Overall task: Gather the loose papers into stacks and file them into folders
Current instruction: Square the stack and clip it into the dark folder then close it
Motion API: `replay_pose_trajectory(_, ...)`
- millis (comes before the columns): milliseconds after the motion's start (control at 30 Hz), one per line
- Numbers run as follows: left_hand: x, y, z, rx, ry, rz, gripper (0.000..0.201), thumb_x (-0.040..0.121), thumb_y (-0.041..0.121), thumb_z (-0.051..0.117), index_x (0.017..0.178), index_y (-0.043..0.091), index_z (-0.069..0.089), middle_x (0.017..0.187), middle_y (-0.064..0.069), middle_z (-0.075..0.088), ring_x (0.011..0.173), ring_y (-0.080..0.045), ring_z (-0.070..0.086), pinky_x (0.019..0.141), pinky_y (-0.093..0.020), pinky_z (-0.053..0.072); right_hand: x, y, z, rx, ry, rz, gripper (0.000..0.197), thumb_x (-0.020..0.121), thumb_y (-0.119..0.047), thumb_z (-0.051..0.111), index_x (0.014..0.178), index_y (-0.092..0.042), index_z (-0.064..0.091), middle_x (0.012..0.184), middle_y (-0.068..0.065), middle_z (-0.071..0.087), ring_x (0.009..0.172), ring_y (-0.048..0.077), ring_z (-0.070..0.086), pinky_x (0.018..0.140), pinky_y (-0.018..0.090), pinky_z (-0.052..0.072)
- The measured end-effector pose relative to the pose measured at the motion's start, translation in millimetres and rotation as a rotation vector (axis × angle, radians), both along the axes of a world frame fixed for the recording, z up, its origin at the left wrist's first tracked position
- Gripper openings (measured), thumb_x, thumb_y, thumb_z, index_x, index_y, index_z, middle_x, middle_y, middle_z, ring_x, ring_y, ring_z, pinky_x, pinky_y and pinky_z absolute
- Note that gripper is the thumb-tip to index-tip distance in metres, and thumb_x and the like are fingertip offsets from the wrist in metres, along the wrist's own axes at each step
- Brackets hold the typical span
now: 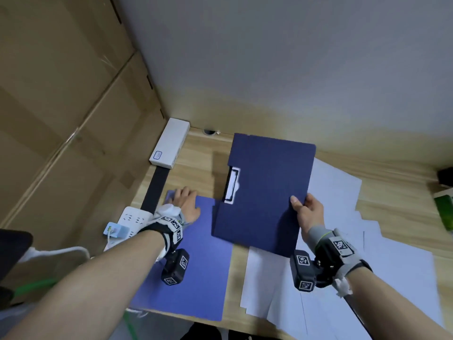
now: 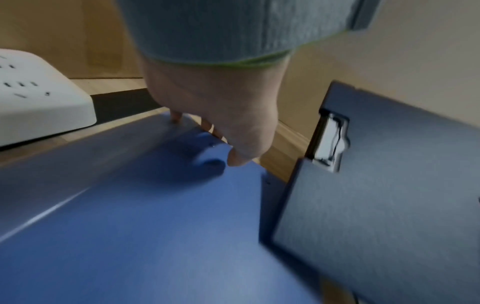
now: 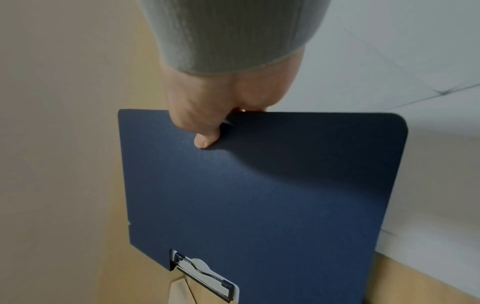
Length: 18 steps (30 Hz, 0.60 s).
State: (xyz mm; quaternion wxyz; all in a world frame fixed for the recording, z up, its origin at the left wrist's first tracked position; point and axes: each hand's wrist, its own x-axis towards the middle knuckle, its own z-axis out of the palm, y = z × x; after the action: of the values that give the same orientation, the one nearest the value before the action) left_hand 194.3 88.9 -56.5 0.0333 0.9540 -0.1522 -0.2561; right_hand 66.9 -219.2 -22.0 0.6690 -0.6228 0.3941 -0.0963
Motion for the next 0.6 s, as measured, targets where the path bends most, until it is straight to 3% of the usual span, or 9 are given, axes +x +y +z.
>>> replay_pose_trajectory(67, -11.5, 3.8, -2.8, 0.025, -0.030, -0.042, 0.052, 0.086, 0.029, 0.053, 0.137, 0.025, 0.043, 0.140, -0.001, 0.040, 0.129, -0.027, 0.033, 0.106, -0.043, 0.031, 10.9, -4.3, 7.3, -0.012, -0.027, -0.015, 0.015, 0.093, 0.001, 0.057, 0.106, -0.006, 0.062, 0.099, 0.005, 0.070, 0.088, 0.020, 0.064, 0.080, 0.027, 0.054)
replay_pose_trajectory(200, -26.8, 10.1, -2.5, 0.041, 0.040, -0.031, 0.032, 0.087, 0.026, 0.046, 0.118, 0.024, 0.053, 0.130, -0.001, 0.044, 0.123, -0.025, 0.036, 0.105, -0.043, 0.033, 39.9, 10.7, 14.9, -0.014, -0.068, 0.004, 0.014, 0.094, -0.001, 0.057, 0.106, -0.007, 0.062, 0.095, -0.002, 0.070, 0.079, 0.008, 0.066, 0.070, 0.015, 0.055)
replay_pose_trajectory(300, -32.5, 17.4, -2.7, 0.009, 0.107, 0.047, 0.028, 0.089, 0.028, 0.043, 0.112, 0.023, 0.059, 0.126, 0.000, 0.051, 0.122, -0.025, 0.042, 0.105, -0.043, 0.036, 61.6, 25.9, 11.0, 0.020, -0.079, 0.023, 0.013, 0.094, -0.003, 0.057, 0.104, -0.011, 0.062, 0.097, -0.004, 0.071, 0.081, 0.007, 0.067, 0.073, 0.018, 0.054)
replay_pose_trajectory(400, -30.8, 21.4, -5.4, -0.125, 0.086, 0.154, 0.035, 0.088, 0.028, 0.046, 0.119, 0.015, 0.056, 0.124, -0.006, 0.056, 0.116, -0.028, 0.051, 0.099, -0.042, 0.043, 80.6, 40.8, 1.4, 0.046, -0.070, 0.055, 0.014, 0.094, -0.004, 0.058, 0.106, -0.011, 0.063, 0.098, -0.003, 0.071, 0.082, 0.009, 0.066, 0.075, 0.020, 0.054)
replay_pose_trajectory(500, -21.0, 15.9, -4.8, -0.329, 0.073, 0.368, 0.047, 0.088, 0.027, 0.056, 0.131, 0.010, 0.050, 0.128, -0.009, 0.051, 0.117, -0.031, 0.053, 0.094, -0.034, 0.044, 93.5, 55.7, -17.3, 0.060, -0.016, 0.106, 0.016, 0.094, -0.006, 0.058, 0.109, -0.010, 0.063, 0.095, -0.003, 0.071, 0.078, 0.007, 0.067, 0.070, 0.017, 0.055)
replay_pose_trajectory(600, -9.8, 18.0, -8.8, -0.326, 0.028, 0.476, 0.045, 0.088, 0.025, 0.061, 0.129, 0.009, 0.052, 0.126, -0.011, 0.049, 0.115, -0.031, 0.053, 0.089, -0.032, 0.041, 102.0, 67.2, -45.8, 0.049, 0.136, 0.182, 0.023, 0.091, -0.030, 0.061, 0.112, -0.021, 0.062, 0.098, -0.004, 0.071, 0.088, 0.016, 0.069, 0.083, 0.034, 0.058)
